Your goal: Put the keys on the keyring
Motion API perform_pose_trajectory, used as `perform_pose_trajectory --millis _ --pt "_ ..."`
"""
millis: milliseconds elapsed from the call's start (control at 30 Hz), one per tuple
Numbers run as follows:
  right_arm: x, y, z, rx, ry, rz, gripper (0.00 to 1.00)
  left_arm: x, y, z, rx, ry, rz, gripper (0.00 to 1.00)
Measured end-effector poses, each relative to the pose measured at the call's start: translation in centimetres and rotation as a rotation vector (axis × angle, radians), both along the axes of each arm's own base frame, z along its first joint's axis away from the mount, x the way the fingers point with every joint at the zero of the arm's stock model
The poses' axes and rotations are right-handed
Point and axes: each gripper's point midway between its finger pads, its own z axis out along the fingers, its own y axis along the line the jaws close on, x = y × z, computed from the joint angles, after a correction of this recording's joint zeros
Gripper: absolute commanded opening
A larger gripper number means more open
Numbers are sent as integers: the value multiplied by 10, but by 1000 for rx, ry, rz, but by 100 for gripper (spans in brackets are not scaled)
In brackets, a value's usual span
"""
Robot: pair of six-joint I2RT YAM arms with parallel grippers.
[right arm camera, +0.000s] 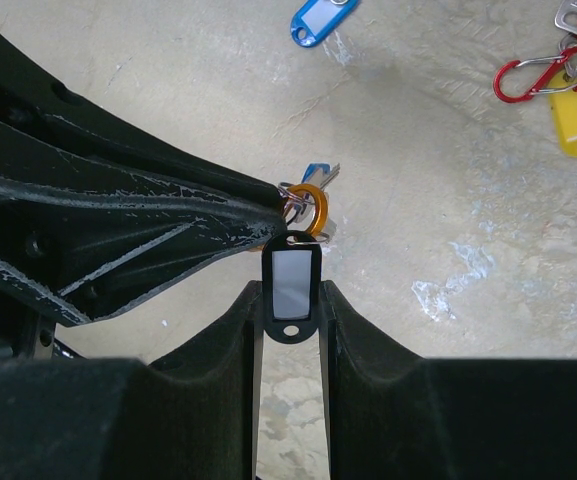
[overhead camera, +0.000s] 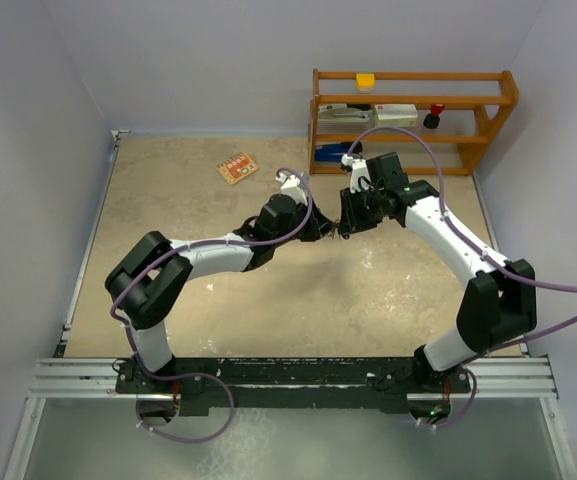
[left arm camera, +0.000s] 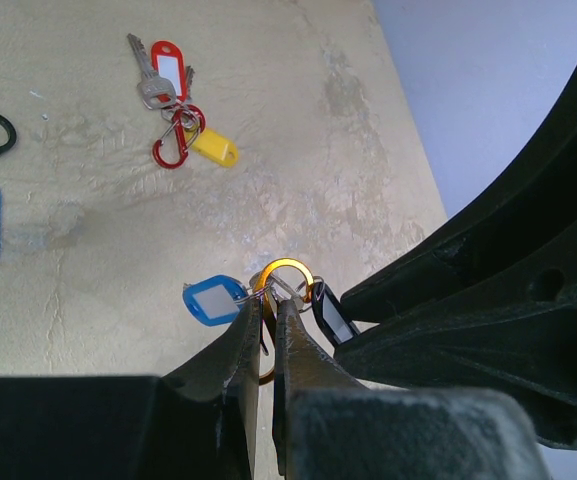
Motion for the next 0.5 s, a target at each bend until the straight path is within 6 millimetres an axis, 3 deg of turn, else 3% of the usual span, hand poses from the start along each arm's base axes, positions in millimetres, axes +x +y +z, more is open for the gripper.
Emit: perform_pose_trajectory --millis 500 --pt "2 0 0 0 -5 -3 19 -1 0 -2 5 5 -2 0"
